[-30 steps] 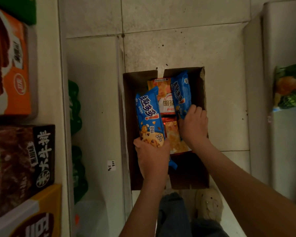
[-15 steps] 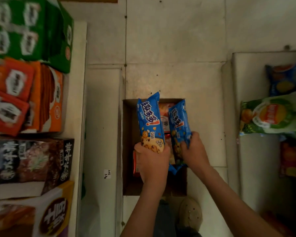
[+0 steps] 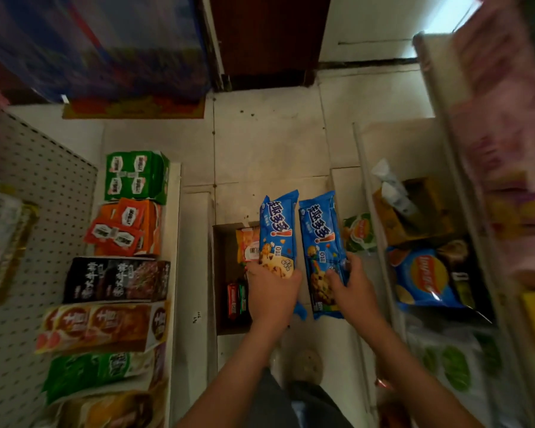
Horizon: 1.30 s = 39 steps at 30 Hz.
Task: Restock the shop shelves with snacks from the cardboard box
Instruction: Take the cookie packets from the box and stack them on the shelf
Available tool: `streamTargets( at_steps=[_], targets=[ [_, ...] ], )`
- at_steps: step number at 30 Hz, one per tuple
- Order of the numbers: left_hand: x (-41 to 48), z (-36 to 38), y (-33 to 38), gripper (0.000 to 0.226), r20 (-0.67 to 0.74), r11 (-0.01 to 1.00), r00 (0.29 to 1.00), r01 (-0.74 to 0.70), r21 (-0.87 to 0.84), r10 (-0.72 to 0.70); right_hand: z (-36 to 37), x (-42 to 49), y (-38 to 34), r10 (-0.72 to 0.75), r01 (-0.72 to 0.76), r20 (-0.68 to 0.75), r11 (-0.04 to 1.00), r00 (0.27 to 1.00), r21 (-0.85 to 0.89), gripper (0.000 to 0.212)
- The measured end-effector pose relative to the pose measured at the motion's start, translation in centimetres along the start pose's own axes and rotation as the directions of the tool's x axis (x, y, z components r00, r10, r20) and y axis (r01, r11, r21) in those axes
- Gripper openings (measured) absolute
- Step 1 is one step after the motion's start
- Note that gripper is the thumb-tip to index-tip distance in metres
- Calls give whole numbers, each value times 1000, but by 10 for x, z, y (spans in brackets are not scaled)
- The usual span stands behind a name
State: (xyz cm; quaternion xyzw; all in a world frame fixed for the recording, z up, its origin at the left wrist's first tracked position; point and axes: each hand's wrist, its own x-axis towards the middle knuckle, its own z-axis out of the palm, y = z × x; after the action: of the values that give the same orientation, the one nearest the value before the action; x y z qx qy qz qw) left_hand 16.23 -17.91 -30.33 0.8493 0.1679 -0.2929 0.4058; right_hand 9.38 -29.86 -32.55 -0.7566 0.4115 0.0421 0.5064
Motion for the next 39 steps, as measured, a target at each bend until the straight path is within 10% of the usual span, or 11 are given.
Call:
streamTargets(
  at_steps=[11, 22, 39],
  targets=[
    [-116, -23, 30, 64, 280, 997, 958, -71, 6, 67, -73, -142, -29, -33, 38, -193, 999, 981, 22, 41],
    [-241, -3, -22, 61, 615, 948, 789, -201, 247, 7, -78, -297, 39, 308, -293, -369, 951, 877, 97, 40],
    [-440, 2, -238, 63, 840, 437, 528, -730, 525, -126, 8, -559, 184, 794, -316, -387, 560, 470, 766, 30]
  ],
)
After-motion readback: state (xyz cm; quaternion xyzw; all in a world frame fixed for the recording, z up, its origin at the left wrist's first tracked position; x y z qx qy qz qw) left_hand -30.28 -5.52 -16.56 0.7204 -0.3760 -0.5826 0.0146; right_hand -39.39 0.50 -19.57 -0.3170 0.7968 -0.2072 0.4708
